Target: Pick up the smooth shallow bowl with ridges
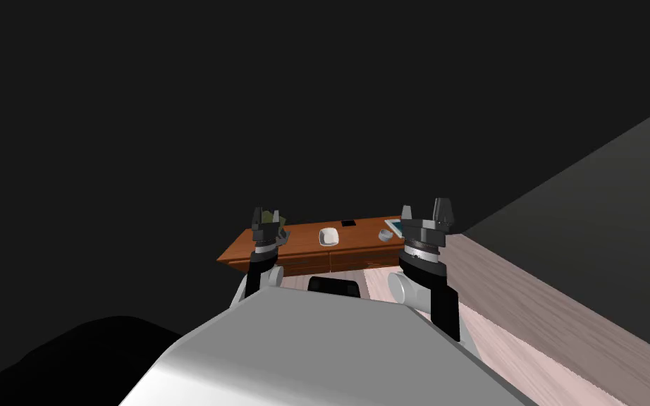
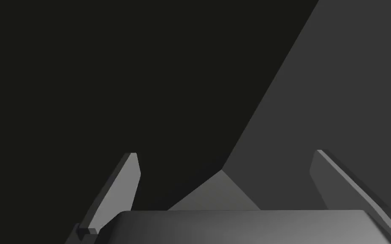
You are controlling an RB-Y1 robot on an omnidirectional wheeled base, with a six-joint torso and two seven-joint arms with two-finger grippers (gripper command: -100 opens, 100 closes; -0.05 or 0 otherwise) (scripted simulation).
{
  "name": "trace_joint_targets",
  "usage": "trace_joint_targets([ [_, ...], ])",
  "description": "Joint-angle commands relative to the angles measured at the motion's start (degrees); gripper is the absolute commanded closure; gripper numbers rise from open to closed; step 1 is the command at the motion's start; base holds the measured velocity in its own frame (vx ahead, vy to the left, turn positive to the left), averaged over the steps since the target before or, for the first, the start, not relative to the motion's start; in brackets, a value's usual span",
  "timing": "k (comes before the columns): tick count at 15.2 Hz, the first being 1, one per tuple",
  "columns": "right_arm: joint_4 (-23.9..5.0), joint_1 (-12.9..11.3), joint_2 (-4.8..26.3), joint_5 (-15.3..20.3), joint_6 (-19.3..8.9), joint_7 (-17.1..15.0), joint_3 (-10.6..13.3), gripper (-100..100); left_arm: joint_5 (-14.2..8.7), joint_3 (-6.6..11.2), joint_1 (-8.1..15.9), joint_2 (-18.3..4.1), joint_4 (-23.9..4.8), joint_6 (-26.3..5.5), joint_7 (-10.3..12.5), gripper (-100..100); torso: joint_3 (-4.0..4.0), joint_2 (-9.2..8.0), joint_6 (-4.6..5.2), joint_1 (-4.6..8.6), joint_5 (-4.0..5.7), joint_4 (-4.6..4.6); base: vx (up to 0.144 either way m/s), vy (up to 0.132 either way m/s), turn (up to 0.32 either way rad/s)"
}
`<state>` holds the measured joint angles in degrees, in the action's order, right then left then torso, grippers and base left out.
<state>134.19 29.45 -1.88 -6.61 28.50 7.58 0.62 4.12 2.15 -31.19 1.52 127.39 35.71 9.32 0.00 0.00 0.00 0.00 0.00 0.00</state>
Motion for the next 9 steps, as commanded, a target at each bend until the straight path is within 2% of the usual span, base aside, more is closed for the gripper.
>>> trace_joint_targets([
  [1,0.0,0.0,0.0,0.0,0.0,0.0,0.0,0,-0.1,0.00,0.2,-2.4,-0.5,-0.3,0.1,-100,0.00,0.00,0.00,0.00,0.00,0.00,-0.006,-0.008,-0.021],
  [2,0.0,0.0,0.0,0.0,0.0,0.0,0.0,0,-0.3,0.00,0.4,-3.7,-1.0,-0.7,0.2,-100,-0.01,-0.01,0.01,0.01,0.00,0.00,-0.018,-0.018,-0.039],
  [3,0.0,0.0,0.0,0.0,0.0,0.0,0.0,0,-0.3,0.00,0.4,-4.0,-1.0,-0.7,0.2,-100,-0.02,-0.04,0.01,0.03,0.00,-0.01,-0.021,-0.022,-0.027],
  [4,0.0,0.0,0.0,0.0,0.0,0.0,0.0,0,-0.5,-0.01,0.7,-5.5,-1.6,-1.1,0.3,-100,-0.04,-0.06,0.00,0.05,0.01,-0.01,-0.023,-0.031,-0.028],
  [6,0.0,0.0,0.0,0.0,0.0,0.0,0.0,0,-0.9,-0.04,1.3,-8.1,-3.2,-2.3,0.7,-100,-0.06,-0.11,0.02,0.13,0.02,-0.02,-0.043,-0.052,-0.066],
  [9,0.0,0.0,0.0,0.0,0.0,0.0,0.0,0,-1.9,-0.12,2.5,-10.6,-6.6,-4.7,1.5,-100,-0.14,-0.25,0.02,0.31,0.06,-0.05,-0.070,-0.081,-0.094],
])
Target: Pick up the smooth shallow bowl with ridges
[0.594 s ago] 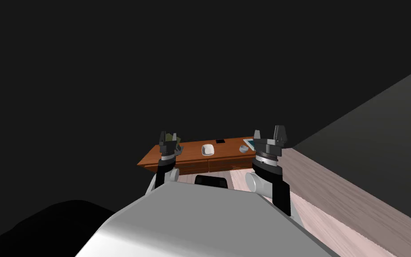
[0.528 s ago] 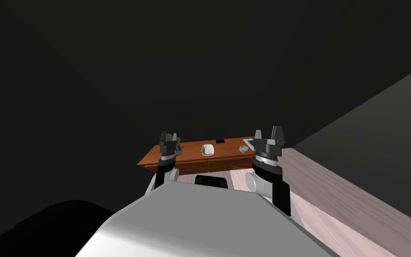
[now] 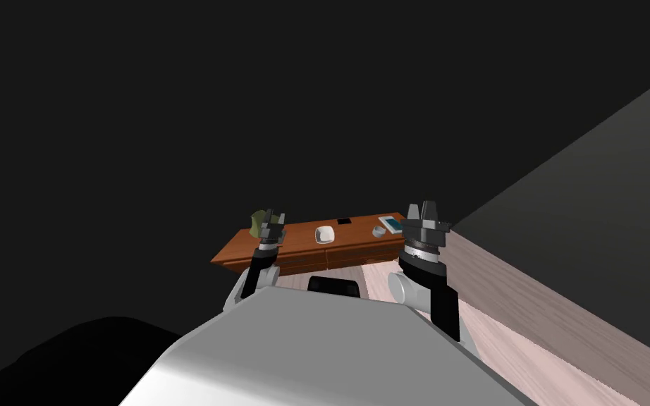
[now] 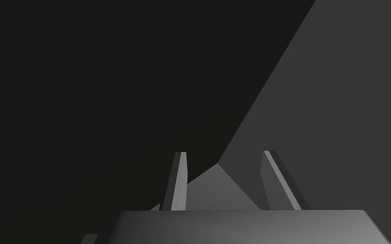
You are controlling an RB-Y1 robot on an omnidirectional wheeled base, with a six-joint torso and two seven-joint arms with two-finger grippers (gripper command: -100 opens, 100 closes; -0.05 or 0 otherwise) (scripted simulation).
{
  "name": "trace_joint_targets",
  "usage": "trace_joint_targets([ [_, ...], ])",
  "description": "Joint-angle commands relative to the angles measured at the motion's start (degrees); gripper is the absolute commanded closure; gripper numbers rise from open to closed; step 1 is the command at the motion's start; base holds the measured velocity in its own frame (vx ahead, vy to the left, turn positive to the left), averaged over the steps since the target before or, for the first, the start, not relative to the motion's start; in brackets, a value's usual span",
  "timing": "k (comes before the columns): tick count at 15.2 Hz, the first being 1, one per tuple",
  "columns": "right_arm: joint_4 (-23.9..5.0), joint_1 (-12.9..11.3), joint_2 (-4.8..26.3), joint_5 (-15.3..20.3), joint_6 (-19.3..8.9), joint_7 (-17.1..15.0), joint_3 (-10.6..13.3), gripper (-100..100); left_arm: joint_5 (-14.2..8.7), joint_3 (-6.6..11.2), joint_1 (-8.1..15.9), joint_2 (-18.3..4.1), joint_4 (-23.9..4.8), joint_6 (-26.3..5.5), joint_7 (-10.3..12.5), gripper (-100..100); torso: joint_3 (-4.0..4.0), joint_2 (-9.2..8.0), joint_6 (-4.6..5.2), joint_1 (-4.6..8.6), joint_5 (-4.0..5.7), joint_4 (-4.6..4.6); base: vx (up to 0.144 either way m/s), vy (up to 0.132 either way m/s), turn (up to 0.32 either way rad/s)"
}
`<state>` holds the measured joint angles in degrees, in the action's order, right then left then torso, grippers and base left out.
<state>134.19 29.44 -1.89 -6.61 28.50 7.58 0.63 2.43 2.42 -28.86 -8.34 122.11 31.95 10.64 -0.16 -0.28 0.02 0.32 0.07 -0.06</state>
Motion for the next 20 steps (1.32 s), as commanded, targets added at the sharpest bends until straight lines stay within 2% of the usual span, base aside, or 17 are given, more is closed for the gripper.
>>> trace_joint_targets([
  [1,0.0,0.0,0.0,0.0,0.0,0.0,0.0,0,-0.6,-0.41,0.7,-1.2,-2.6,-1.9,0.5,-100,0.00,0.00,0.00,0.00,0.00,0.00,-0.084,-0.099,-0.094],
  [3,0.0,0.0,0.0,0.0,0.0,0.0,0.0,0,-1.5,-0.44,1.7,-1.9,-5.6,-4.0,1.1,-100,-0.03,-0.05,0.01,0.16,0.02,-0.01,-0.085,-0.136,-0.122],
  [4,0.0,0.0,0.0,0.0,0.0,0.0,0.0,0,-1.5,-0.44,1.7,-1.9,-5.6,-4.0,1.1,-100,-0.04,-0.08,0.00,0.22,0.04,-0.01,-0.078,-0.110,-0.073],
  [6,0.0,0.0,0.0,0.0,0.0,0.0,0.0,0,-2.4,-0.42,2.9,-2.2,-8.8,-6.4,1.7,-100,-0.04,-0.06,-0.01,0.11,0.03,-0.02,-0.066,-0.097,-0.090],
  [7,0.0,0.0,0.0,0.0,0.0,0.0,0.0,0,-2.4,-0.42,2.9,-2.2,-8.9,-6.4,1.7,-100,-0.02,-0.03,0.01,0.12,0.02,-0.01,-0.058,-0.113,-0.080],
  [9,0.0,0.0,0.0,0.0,0.0,0.0,0.0,0,-3.3,-0.30,4.4,-2.3,-12.2,-8.9,2.3,-100,-0.01,0.00,0.00,0.14,0.03,0.00,-0.056,-0.114,-0.103],
  [10,0.0,0.0,0.0,0.0,0.0,0.0,0.0,0,-3.3,-0.30,4.4,-2.3,-12.6,-8.9,2.3,-100,0.00,0.01,0.01,0.15,0.03,0.00,-0.044,-0.102,-0.092],
  [11,0.0,0.0,0.0,0.0,0.0,0.0,0.0,0,-3.8,-0.21,5.2,-2.3,-14.5,-10.3,2.5,-100,0.02,0.04,0.00,0.12,0.03,0.00,-0.041,-0.085,-0.098],
  [12,0.0,0.0,0.0,0.0,0.0,0.0,0.0,0,-3.8,-0.21,5.2,-2.3,-14.6,-10.3,2.5,-100,0.03,0.06,0.01,0.07,0.02,0.01,-0.035,-0.064,-0.069],
  [13,0.0,0.0,0.0,0.0,0.0,0.0,0.0,0,-4.3,-0.08,6.0,-2.2,-16.6,-11.6,2.6,-100,0.04,0.08,-0.01,0.00,0.01,0.01,-0.036,-0.063,-0.071],
  [14,0.0,0.0,0.0,0.0,0.0,0.0,0.0,0,-4.3,-0.08,6.0,-2.2,-16.7,-11.6,2.6,-100,0.04,0.08,-0.01,-0.03,-0.01,0.02,-0.034,-0.064,-0.062],
  [15,0.0,0.0,0.0,0.0,0.0,0.0,0.0,0,-4.8,0.08,7.0,-2.1,-18.7,-13.0,2.8,-100,0.05,0.09,-0.01,-0.05,-0.01,0.01,-0.031,-0.069,-0.095],
  [16,0.0,0.0,0.0,0.0,0.0,0.0,0.0,0,-4.8,0.08,7.0,-2.1,-18.9,-13.0,2.8,-100,0.06,0.11,0.00,-0.05,-0.01,0.02,-0.026,-0.061,-0.070],
  [17,0.0,0.0,0.0,0.0,0.0,0.0,0.0,0,-5.3,0.28,7.9,-1.9,-20.9,-14.5,2.8,-100,0.07,0.12,-0.01,-0.08,-0.01,0.02,-0.023,-0.066,-0.067],
  [18,0.0,0.0,0.0,0.0,0.0,0.0,0.0,0,-5.3,0.28,7.9,-1.9,-21.1,-14.5,2.8,-100,0.07,0.14,-0.01,-0.07,-0.01,0.02,-0.018,-0.065,-0.067],
  [19,0.0,0.0,0.0,0.0,0.0,0.0,0.0,0,-5.8,0.51,9.0,-1.8,-22.9,-15.9,2.8,-100,0.08,0.15,-0.02,-0.07,-0.01,0.03,-0.016,-0.069,-0.098],
  [20,0.0,0.0,0.0,0.0,0.0,0.0,0.0,0,-5.8,0.51,9.0,-1.8,-23.4,-15.9,2.8,-100,0.09,0.16,0.00,-0.05,-0.01,0.03,-0.016,-0.064,-0.074],
])
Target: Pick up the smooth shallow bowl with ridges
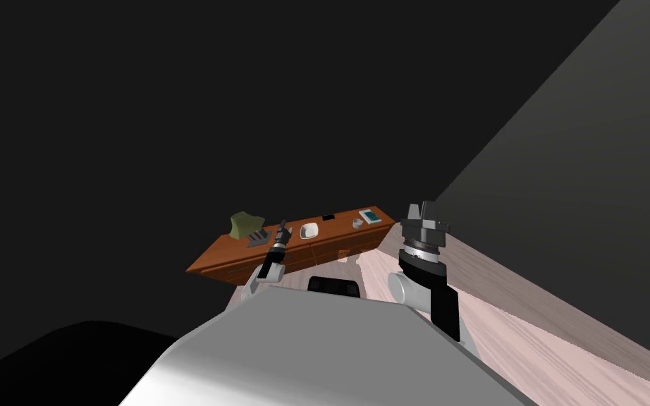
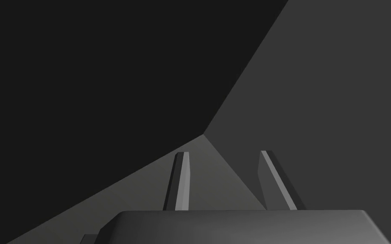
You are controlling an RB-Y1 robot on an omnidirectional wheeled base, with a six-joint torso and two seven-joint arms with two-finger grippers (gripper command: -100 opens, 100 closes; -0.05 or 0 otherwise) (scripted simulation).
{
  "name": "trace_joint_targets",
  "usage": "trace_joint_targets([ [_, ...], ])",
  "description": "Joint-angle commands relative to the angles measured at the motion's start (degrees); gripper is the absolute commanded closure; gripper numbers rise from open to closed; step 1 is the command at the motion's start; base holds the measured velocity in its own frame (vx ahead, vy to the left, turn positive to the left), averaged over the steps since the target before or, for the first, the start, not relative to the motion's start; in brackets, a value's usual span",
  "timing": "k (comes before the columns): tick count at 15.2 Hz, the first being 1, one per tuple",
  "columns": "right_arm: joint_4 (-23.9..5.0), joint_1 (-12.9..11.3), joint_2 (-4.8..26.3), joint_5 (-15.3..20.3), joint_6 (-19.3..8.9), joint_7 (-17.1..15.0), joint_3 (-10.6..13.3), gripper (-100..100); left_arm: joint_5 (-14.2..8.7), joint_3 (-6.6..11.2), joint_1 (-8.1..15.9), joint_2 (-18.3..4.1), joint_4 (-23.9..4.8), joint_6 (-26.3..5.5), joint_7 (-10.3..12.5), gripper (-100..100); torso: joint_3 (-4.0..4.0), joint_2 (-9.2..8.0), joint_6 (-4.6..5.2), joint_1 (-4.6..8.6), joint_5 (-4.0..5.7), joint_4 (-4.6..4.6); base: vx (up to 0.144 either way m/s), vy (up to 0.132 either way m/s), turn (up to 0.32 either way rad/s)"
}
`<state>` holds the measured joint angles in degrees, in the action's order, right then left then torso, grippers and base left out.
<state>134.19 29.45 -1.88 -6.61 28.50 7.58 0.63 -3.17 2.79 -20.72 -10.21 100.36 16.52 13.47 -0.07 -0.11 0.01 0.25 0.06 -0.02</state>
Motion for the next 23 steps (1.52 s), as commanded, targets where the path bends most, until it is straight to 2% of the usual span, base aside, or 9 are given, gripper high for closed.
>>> trace_joint_targets([
  [1,0.0,0.0,0.0,0.0,0.0,0.0,0.0,0,-0.2,0.14,0.8,0.1,-1.7,-0.5,0.0,-100,0.00,0.00,0.00,0.00,0.00,0.00,-0.010,-0.042,-0.019],
  [2,0.0,0.0,0.0,0.0,0.0,0.0,0.0,0,-0.6,0.41,1.9,0.3,-3.9,-1.9,-0.1,-100,0.01,0.02,-0.01,-0.06,-0.01,0.00,-0.011,-0.037,-0.059],
  [3,0.0,0.0,0.0,0.0,0.0,0.0,0.0,0,-0.6,0.41,1.9,0.3,-4.0,-1.9,-0.1,-100,0.01,0.02,0.01,-0.09,-0.02,0.00,-0.009,-0.036,-0.069],
  [7,0.0,0.0,0.0,0.0,0.0,0.0,0.0,0,-1.5,1.06,4.2,0.6,-8.9,-4.8,-0.4,-100,0.03,0.06,0.02,-0.10,-0.02,0.01,-0.006,-0.043,-0.086],
  [8,0.0,0.0,0.0,0.0,0.0,0.0,0.0,0,-2.0,1.43,5.4,0.7,-11.1,-6.3,-0.6,-100,0.03,0.06,0.00,-0.12,-0.03,0.01,0.004,-0.038,-0.076],
  [9,0.0,0.0,0.0,0.0,0.0,0.0,0.0,0,-2.0,1.43,5.4,0.7,-11.4,-6.3,-0.6,-100,0.04,0.08,0.01,-0.11,-0.03,0.02,0.006,-0.035,-0.068],
  [16,0.0,0.0,0.0,0.0,0.0,0.0,0.0,0,-3.5,3.15,10.1,1.5,-20.2,-11.7,-2.0,-100,0.08,0.14,-0.01,-0.21,-0.05,0.03,0.015,-0.025,-0.074],
  [18,0.0,0.0,0.0,0.0,0.0,0.0,0.0,0,-3.5,3.15,10.1,1.5,-21.2,-11.7,-2.0,-100,0.10,0.17,-0.01,-0.23,-0.05,0.04,0.021,-0.008,-0.040],
  [23,0.0,0.0,0.0,0.0,0.0,0.0,0.0,0,-4.4,4.51,13.4,2.1,-27.8,-15.4,-3.3,-100,0.11,0.19,-0.01,-0.27,-0.06,0.04,0.027,-0.003,-0.061],
])
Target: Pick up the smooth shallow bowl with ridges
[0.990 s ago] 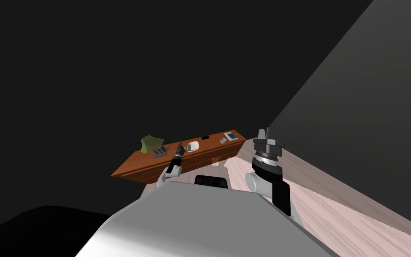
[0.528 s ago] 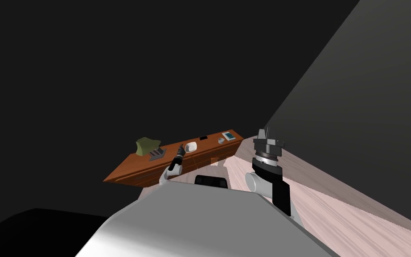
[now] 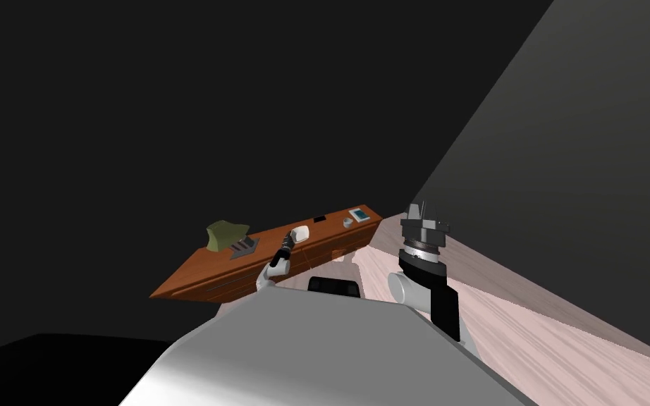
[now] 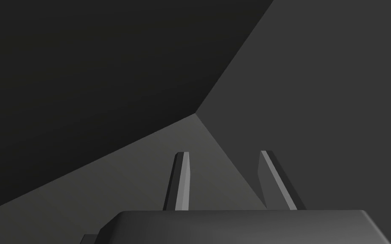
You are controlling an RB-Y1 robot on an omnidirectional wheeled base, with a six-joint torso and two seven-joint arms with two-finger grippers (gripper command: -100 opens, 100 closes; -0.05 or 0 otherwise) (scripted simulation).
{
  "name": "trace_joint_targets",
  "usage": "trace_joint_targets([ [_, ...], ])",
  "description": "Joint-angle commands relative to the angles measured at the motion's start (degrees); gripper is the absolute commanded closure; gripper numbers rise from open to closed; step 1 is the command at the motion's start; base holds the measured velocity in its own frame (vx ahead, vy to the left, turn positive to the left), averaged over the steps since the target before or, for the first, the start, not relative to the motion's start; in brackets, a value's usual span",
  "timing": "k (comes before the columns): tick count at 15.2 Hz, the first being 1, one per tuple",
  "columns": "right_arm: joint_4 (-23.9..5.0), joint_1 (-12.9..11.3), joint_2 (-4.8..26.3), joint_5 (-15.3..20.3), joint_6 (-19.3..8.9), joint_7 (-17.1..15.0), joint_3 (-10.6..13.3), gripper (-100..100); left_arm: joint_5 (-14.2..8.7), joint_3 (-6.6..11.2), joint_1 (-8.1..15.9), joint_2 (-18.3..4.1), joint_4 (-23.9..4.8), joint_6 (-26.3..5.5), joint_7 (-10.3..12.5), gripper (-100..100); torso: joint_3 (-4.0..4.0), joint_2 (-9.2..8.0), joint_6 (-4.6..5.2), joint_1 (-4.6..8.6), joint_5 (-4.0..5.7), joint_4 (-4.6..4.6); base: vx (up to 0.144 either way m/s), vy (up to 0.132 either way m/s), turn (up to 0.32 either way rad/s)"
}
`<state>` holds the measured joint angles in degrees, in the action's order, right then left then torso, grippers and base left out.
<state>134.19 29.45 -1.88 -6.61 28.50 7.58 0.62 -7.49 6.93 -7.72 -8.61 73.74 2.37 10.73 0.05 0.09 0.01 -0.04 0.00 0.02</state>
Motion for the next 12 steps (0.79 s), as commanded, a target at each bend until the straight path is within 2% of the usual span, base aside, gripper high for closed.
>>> trace_joint_targets([
  [1,0.0,0.0,0.0,0.0,0.0,0.0,0.0,0,-0.4,0.81,1.4,0.7,-2.9,-2.4,-1.0,-100,0.00,0.00,0.00,0.00,0.00,0.00,0.052,-0.001,-0.106],
  [2,0.0,0.0,0.0,0.0,0.0,0.0,0.0,0,-0.4,0.81,1.4,0.7,-3.5,-2.4,-1.0,-100,0.03,0.05,0.01,0.01,-0.01,0.01,0.054,0.000,-0.064],
  [3,0.0,0.0,0.0,0.0,0.0,0.0,0.0,0,-0.6,1.24,2.3,0.9,-5.4,-3.4,-1.4,-100,0.04,0.06,-0.01,0.01,0.00,0.02,0.050,0.005,-0.048],
  [4,0.0,0.0,0.0,0.0,0.0,0.0,0.0,0,-0.6,1.24,2.3,0.9,-5.5,-3.4,-1.4,-100,0.04,0.07,-0.01,0.00,0.00,0.02,0.043,0.004,-0.044],
  [6,0.0,0.0,0.0,0.0,0.0,0.0,0.0,0,-1.1,2.03,3.9,1.5,-9.2,-5.3,-2.1,-100,0.04,0.07,0.00,-0.02,-0.01,0.01,0.059,0.014,-0.066],
  [8,0.0,0.0,0.0,0.0,0.0,0.0,0.0,0,-1.4,2.72,5.1,2.3,-12.2,-7.0,-2.8,-100,0.10,0.19,0.00,-0.08,-0.02,0.04,0.107,0.037,-0.102],
  [9,0.0,0.0,0.0,0.0,0.0,0.0,0.0,0,-1.4,2.72,5.1,2.3,-12.4,-7.0,-2.8,-100,0.15,0.27,0.00,-0.14,-0.03,0.06,0.100,0.038,-0.052],
  [12,0.0,0.0,0.0,0.0,0.0,0.0,0.0,0,-1.8,3.53,6.2,4.0,-16.3,-8.8,-3.5,-100,0.15,0.27,-0.01,-0.10,-0.02,0.06,0.101,0.034,-0.046],
])
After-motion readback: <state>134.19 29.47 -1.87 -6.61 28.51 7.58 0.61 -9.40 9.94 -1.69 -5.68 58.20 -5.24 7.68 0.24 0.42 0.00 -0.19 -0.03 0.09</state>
